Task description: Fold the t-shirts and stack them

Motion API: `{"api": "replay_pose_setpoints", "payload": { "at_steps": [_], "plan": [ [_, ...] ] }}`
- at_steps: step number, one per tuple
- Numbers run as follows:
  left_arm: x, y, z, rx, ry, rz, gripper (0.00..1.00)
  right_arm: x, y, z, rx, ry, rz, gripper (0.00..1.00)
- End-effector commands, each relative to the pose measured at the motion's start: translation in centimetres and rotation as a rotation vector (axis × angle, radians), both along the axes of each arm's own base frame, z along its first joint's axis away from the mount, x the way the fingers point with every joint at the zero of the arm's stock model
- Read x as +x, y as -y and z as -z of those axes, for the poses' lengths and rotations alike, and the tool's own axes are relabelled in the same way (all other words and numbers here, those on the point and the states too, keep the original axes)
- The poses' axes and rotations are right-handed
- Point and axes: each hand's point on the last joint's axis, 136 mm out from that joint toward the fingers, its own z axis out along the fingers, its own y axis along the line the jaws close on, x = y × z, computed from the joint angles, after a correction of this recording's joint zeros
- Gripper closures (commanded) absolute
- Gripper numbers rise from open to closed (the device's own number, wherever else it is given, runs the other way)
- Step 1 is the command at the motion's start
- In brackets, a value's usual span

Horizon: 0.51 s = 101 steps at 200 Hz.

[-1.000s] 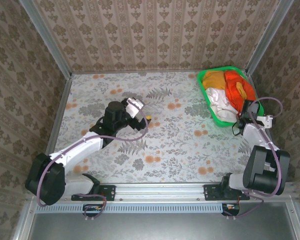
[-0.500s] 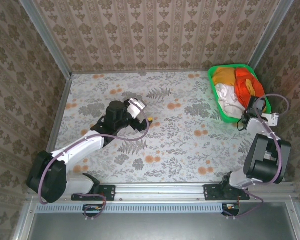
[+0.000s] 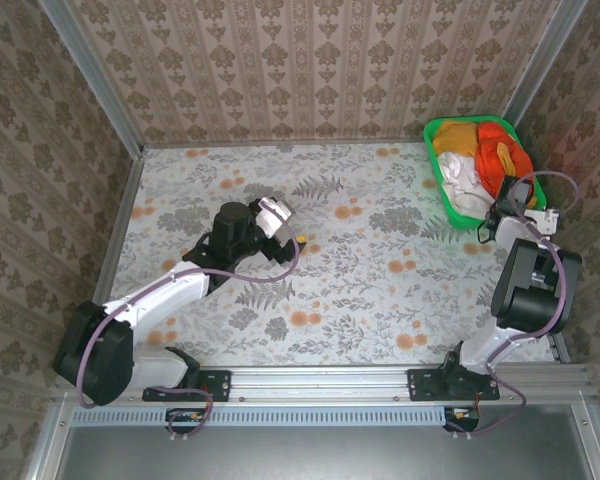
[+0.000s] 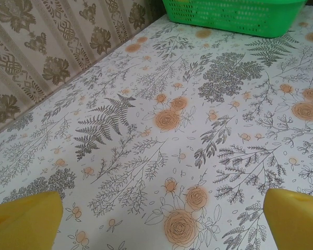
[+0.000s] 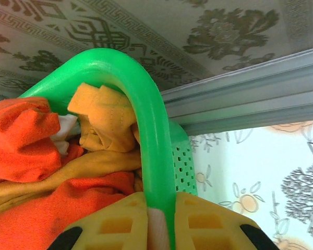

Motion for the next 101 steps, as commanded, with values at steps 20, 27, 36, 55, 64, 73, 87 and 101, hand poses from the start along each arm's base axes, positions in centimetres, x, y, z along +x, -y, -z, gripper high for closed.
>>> {"api": "replay_pose_setpoints", "payload": {
  "at_steps": [20,27,36,55,64,73,87,101],
  "plan": [
    [0.2,0.8,-1.1,-0.014,0.031,0.021,0.00,2.2,1.0,-1.8,-0.024,0.081,-0.002,0.98],
    [0.1,0.8,-1.0,-0.015,0.028,0.022,0.00,2.3,0.8,-2.3,-0.032,0.090,-0.015,0.92],
    [0.0,0.8,-1.0,-0.017,0.029,0.023,0.00,2.4,0.7,-3.1,-0.049,0.103,-0.033,0.77],
    [0.0,0.9,-1.1,-0.018,0.032,0.028,0.00,2.2,0.0,-4.7,-0.085,0.121,-0.093,0.51],
    [0.0,1.0,-1.1,-0.018,0.032,0.030,0.00,2.1,-0.7,-5.7,-0.101,0.132,-0.133,0.39],
    [0.0,1.1,-1.2,-0.021,0.036,0.035,0.00,1.9,-1.6,-6.6,-0.113,0.141,-0.181,0.29],
    [0.0,1.4,-1.5,-0.025,0.043,0.043,0.00,0.9,-3.2,-7.9,-0.118,0.136,-0.237,0.15],
    [-0.1,1.7,-1.5,-0.027,0.043,0.062,0.00,-0.3,-4.9,-9.4,-0.167,0.118,-0.310,0.07]
  ]
}}
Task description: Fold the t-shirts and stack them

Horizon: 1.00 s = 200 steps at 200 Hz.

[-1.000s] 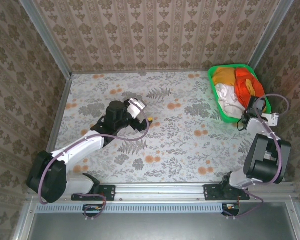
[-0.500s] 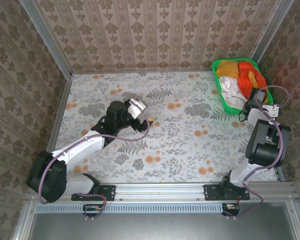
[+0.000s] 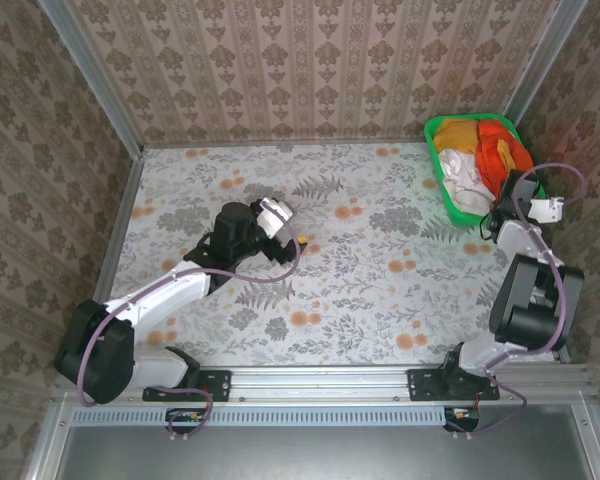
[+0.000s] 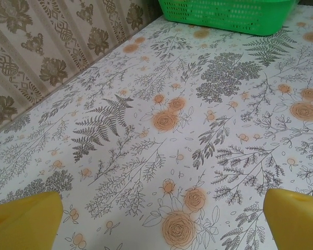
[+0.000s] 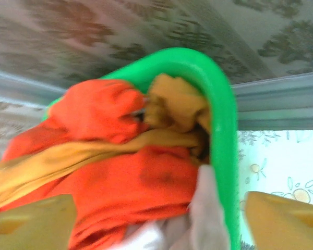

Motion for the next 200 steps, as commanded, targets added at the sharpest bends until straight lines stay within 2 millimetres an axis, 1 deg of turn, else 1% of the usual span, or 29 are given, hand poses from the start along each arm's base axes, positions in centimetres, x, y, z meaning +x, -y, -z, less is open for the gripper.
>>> {"api": "replay_pose_setpoints", "payload": {
  "at_steps": [1,21,39,51,65,73,93,95,130,145,164,172,177,183,187,200],
  "plan": [
    [0.0,1.4,-1.6,-0.025,0.040,0.053,0.00,-1.2,-3.0,-3.5,-0.095,0.000,-0.152,0.07],
    [-0.3,2.0,-1.9,-0.034,0.043,0.085,0.00,-2.5,-5.0,-5.3,-0.236,-0.080,-0.291,0.01],
    [-0.7,2.7,-2.1,-0.047,0.045,0.121,0.00,-2.8,-6.0,-7.1,-0.364,-0.131,-0.413,0.00],
    [-1.1,3.3,-2.4,-0.059,0.047,0.147,0.00,-2.3,-6.6,-8.5,-0.470,-0.170,-0.513,0.00],
    [-1.4,3.9,-2.5,-0.065,0.046,0.172,0.00,-1.6,-6.5,-9.0,-0.536,-0.250,-0.577,0.00],
    [-1.6,4.2,-2.5,-0.067,0.046,0.186,0.00,-0.7,-6.5,-9.4,-0.571,-0.285,-0.625,0.00],
    [-2.0,4.9,-2.4,-0.066,0.041,0.202,0.00,2.0,-6.4,-9.1,-0.613,-0.366,-0.739,0.00],
    [-2.0,4.9,-2.3,-0.064,0.039,0.203,0.00,2.4,-6.3,-8.3,-0.602,-0.386,-0.754,0.00],
    [-2.8,5.6,-1.6,-0.058,0.036,0.222,0.00,7.3,-4.9,-6.1,-0.592,-0.475,-0.828,0.02],
    [-2.9,5.7,-1.4,-0.056,0.032,0.223,0.00,9.1,-4.2,-4.6,-0.564,-0.508,-0.845,0.04],
    [-3.0,5.7,-1.4,-0.052,0.034,0.225,0.00,10.9,-3.5,-3.1,-0.541,-0.538,-0.849,0.11],
    [-3.0,5.6,-1.5,-0.049,0.036,0.224,0.00,11.4,-3.0,-2.6,-0.534,-0.551,-0.843,0.17],
    [-3.0,5.6,-1.4,-0.046,0.035,0.224,0.00,11.8,-2.9,-1.9,-0.525,-0.566,-0.846,0.22],
    [-2.9,5.6,-1.4,-0.044,0.038,0.223,0.00,12.0,-2.6,-1.3,-0.514,-0.580,-0.846,0.29],
    [-2.9,5.6,-1.4,-0.042,0.040,0.223,0.00,12.2,-2.6,-1.2,-0.511,-0.584,-0.846,0.35],
    [-2.9,5.6,-1.4,-0.037,0.040,0.221,0.00,12.5,-2.5,-1.1,-0.501,-0.583,-0.844,0.60]
  ]
}}
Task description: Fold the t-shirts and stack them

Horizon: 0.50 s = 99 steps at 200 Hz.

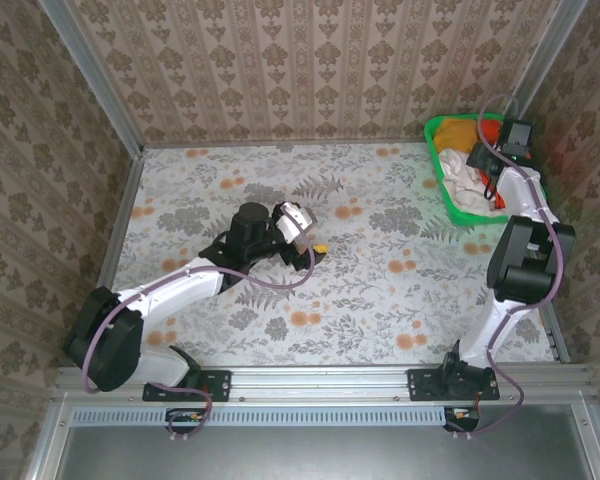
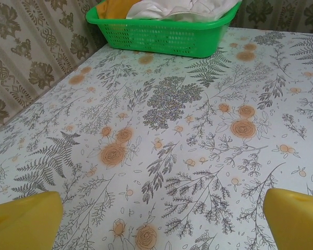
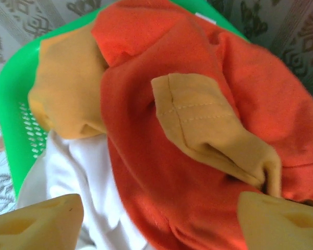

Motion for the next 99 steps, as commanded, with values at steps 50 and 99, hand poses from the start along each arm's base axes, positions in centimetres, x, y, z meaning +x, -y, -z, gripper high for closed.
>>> {"api": "replay_pose_setpoints", "payload": {
  "at_steps": [50,99],
  "plan": [
    [0.4,1.0,-1.0,0.001,0.046,0.029,0.00,-1.0,-2.0,-7.6,-0.021,0.150,-0.030,1.00],
    [0.6,1.2,-1.3,-0.010,0.062,0.032,0.00,-3.7,-5.5,-16.6,-0.065,0.350,-0.122,1.00]
  ]
}}
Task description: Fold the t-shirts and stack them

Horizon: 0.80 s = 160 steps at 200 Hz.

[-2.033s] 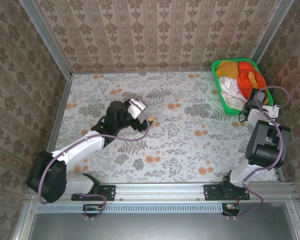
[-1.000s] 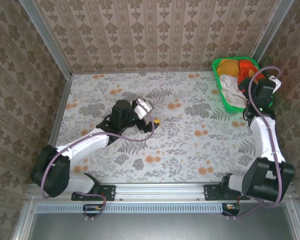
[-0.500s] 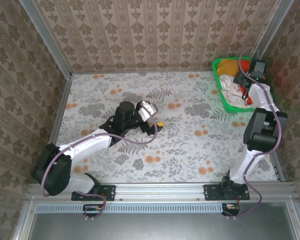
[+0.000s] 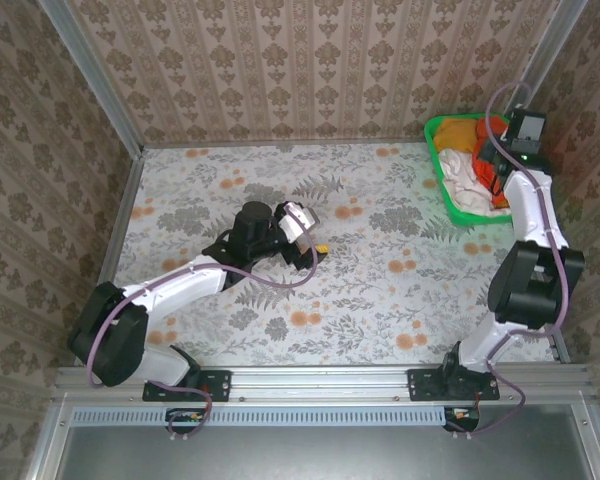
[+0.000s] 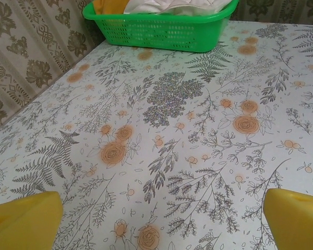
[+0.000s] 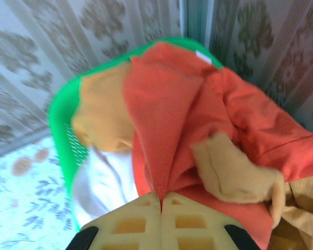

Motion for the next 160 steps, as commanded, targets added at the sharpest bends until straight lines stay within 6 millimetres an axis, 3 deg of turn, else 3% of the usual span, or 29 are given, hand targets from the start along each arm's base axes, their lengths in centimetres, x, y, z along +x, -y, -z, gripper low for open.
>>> {"api": "replay_pose_setpoints", "payload": {
  "at_steps": [1,50,73,116,125,160],
  "plan": [
    [0.2,0.9,-1.9,-0.031,0.056,0.025,0.00,-1.0,-3.0,-7.2,-0.032,0.182,-0.088,1.00],
    [0.4,0.9,-2.7,-0.055,0.072,0.019,0.00,-4.4,-5.7,-15.9,-0.062,0.360,-0.165,1.00],
    [0.3,0.9,-2.8,-0.063,0.076,0.018,0.00,-5.4,-7.9,-19.5,-0.022,0.438,-0.250,1.00],
    [0.8,-0.3,-3.2,-0.118,0.069,-0.026,0.00,-6.7,-14.3,-24.4,0.046,0.528,-0.472,1.00],
    [1.0,-0.9,-3.3,-0.131,0.066,-0.045,0.00,-8.3,-16.0,-26.4,0.047,0.576,-0.517,1.00],
    [1.9,-4.4,-3.7,-0.167,0.056,-0.142,0.00,-9.8,-23.1,-28.9,0.140,0.642,-0.765,1.00]
  ]
}}
